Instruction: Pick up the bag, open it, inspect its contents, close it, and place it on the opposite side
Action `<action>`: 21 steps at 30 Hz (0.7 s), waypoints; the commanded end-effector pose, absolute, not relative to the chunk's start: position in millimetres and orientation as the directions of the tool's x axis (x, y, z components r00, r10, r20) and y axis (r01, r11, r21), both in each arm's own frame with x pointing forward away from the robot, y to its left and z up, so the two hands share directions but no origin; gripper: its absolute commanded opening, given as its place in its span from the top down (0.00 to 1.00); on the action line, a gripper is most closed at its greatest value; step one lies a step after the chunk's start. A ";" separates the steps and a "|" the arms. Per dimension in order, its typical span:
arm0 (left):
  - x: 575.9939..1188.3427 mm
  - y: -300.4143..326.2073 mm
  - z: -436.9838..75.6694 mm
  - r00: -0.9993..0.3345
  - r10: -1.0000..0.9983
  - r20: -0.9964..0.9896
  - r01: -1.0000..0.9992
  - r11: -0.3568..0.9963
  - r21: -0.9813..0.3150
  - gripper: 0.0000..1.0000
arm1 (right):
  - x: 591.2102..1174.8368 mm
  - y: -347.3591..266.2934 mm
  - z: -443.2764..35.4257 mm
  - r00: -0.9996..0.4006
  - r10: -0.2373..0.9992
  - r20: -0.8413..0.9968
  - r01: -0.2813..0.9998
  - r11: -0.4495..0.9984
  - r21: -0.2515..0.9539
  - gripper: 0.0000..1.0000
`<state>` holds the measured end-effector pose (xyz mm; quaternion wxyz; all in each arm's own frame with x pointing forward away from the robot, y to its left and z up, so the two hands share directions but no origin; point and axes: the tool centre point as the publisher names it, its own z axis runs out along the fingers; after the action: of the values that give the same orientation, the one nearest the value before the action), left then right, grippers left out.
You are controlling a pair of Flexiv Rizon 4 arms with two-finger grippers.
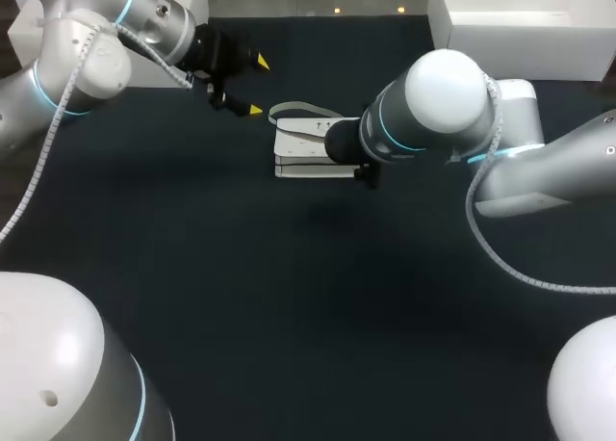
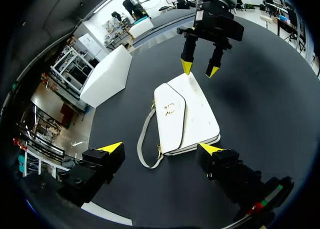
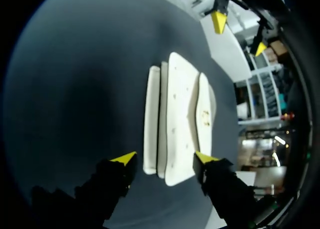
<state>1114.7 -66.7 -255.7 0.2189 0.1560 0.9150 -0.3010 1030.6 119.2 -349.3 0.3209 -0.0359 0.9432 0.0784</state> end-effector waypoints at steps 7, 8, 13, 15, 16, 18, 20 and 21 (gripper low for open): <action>1122.6 -82.7 -266.9 -0.830 0.218 -0.513 0.490 0.725 -0.484 0.00 | 1049.0 120.0 -363.8 -0.750 0.009 -0.661 -0.108 0.985 0.136 0.58; 1123.0 -83.6 -267.8 -0.830 0.224 -0.512 0.493 0.724 -0.483 0.00 | 1050.2 119.6 -364.4 -0.749 0.012 -0.662 -0.105 0.985 0.136 0.58; 1123.3 -87.0 -272.0 -0.828 0.248 -0.503 0.505 0.718 -0.478 0.00 | 1055.5 118.7 -366.4 -0.747 0.018 -0.665 -0.100 0.985 0.139 0.62; 1123.8 -87.9 -273.0 -0.829 0.252 -0.499 0.506 0.718 -0.478 0.00 | 1056.9 118.8 -366.6 -0.745 0.018 -0.667 -0.099 0.985 0.138 0.68; 1124.1 -88.3 -273.4 -0.829 0.257 -0.497 0.508 0.716 -0.478 0.00 | 1057.7 118.7 -366.6 -0.744 0.018 -0.668 -0.099 0.986 0.137 0.70; 1124.5 -88.9 -274.1 -0.829 0.260 -0.495 0.509 0.717 -0.477 0.00 | 1058.6 118.6 -366.5 -0.742 0.015 -0.670 -0.098 0.987 0.131 0.73; 1124.6 -89.4 -274.8 -0.830 0.266 -0.490 0.511 0.715 -0.478 0.00 | 1059.8 118.1 -367.0 -0.741 0.014 -0.671 -0.097 0.987 0.128 0.74; 1124.6 -89.8 -275.4 -0.830 0.267 -0.490 0.511 0.714 -0.478 0.00 | 1060.5 117.8 -367.8 -0.742 0.013 -0.670 -0.097 0.987 0.126 0.75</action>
<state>1120.1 -88.7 -274.1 0.2000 0.2130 0.9050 -0.3092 1059.2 117.1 -364.5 0.3554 -0.0229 0.9314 0.0755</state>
